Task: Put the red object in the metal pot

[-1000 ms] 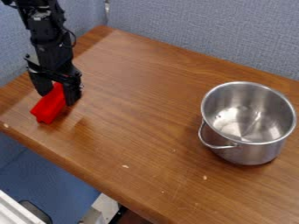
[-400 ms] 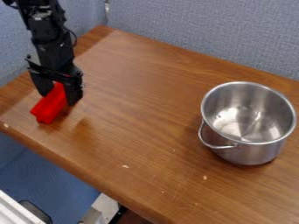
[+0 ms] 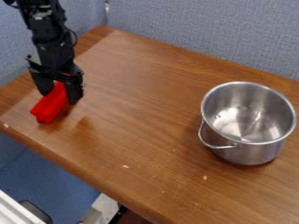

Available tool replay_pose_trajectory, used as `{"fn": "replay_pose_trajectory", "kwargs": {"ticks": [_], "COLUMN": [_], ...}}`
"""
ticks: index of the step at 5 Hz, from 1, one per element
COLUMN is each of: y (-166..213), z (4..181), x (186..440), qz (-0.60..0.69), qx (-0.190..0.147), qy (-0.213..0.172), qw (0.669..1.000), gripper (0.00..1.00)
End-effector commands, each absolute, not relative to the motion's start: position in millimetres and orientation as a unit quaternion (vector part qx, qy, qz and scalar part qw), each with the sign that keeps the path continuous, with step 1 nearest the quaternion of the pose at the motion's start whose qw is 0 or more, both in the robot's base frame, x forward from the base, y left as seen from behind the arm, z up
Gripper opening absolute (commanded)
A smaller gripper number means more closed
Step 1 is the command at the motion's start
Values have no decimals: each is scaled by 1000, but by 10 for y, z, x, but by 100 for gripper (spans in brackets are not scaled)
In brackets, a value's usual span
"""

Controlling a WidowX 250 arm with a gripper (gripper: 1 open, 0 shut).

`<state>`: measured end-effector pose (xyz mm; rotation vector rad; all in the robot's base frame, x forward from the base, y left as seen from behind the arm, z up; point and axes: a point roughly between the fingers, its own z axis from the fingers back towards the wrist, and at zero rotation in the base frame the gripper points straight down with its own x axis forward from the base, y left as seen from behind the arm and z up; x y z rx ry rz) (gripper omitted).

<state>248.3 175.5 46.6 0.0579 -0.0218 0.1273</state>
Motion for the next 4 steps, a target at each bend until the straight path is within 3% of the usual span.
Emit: {"fn": "replay_pose_trajectory", "kwargs": {"ticks": [1, 4], "y": [1864, 1875], "z": [583, 580], "x": [2543, 2569], "qz": [73, 75], "qx": [43, 48], "qy": [-32, -36], "qw": [996, 995], "gripper": [100, 100]}}
